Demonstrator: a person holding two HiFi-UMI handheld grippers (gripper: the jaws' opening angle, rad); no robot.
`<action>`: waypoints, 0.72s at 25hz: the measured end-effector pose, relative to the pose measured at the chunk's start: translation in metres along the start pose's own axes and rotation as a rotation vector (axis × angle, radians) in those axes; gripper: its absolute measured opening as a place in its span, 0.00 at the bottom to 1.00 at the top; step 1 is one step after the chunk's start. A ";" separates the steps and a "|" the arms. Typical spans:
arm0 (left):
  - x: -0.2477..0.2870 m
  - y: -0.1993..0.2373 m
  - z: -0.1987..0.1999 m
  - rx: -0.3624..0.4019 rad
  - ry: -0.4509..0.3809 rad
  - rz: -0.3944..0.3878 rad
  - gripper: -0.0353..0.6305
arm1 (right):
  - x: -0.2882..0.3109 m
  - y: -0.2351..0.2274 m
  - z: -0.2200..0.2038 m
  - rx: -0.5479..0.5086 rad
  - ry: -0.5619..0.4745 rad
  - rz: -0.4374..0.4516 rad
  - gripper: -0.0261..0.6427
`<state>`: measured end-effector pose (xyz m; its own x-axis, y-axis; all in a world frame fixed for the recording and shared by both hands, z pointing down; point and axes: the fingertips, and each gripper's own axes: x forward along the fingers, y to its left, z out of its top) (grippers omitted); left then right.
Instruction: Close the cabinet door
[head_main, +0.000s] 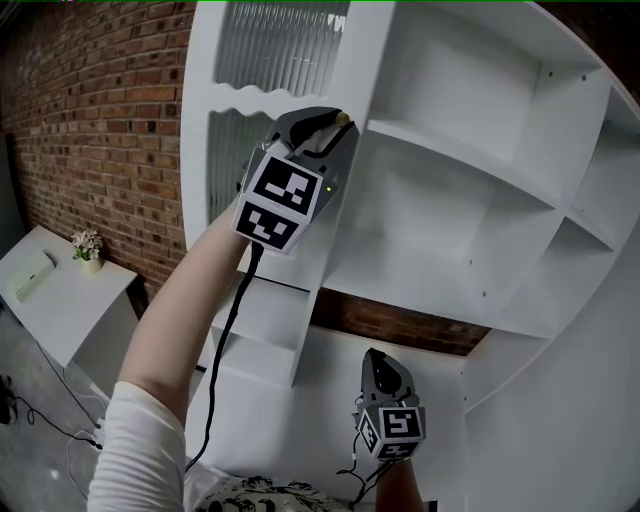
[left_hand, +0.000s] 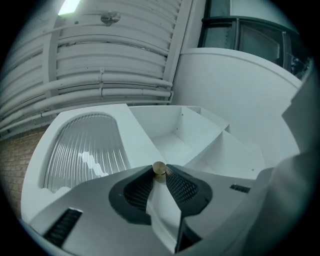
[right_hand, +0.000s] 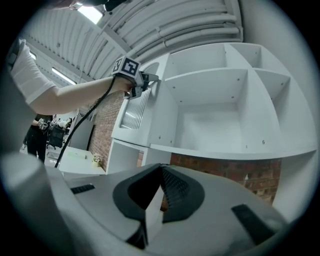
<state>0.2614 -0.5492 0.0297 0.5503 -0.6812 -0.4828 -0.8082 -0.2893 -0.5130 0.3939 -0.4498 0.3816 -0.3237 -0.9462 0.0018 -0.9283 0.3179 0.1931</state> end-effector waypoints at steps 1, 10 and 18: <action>0.000 0.000 0.000 -0.016 -0.004 0.005 0.20 | 0.000 0.001 -0.001 0.008 0.000 -0.001 0.05; -0.023 -0.012 -0.009 -0.072 -0.022 -0.040 0.28 | 0.002 0.031 -0.011 0.026 0.017 0.010 0.05; -0.108 -0.047 -0.043 -0.129 -0.016 -0.134 0.26 | 0.003 0.063 -0.010 0.032 0.020 0.020 0.05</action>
<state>0.2311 -0.4912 0.1364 0.6573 -0.6201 -0.4283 -0.7470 -0.4609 -0.4791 0.3364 -0.4336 0.4035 -0.3386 -0.9406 0.0253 -0.9272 0.3381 0.1614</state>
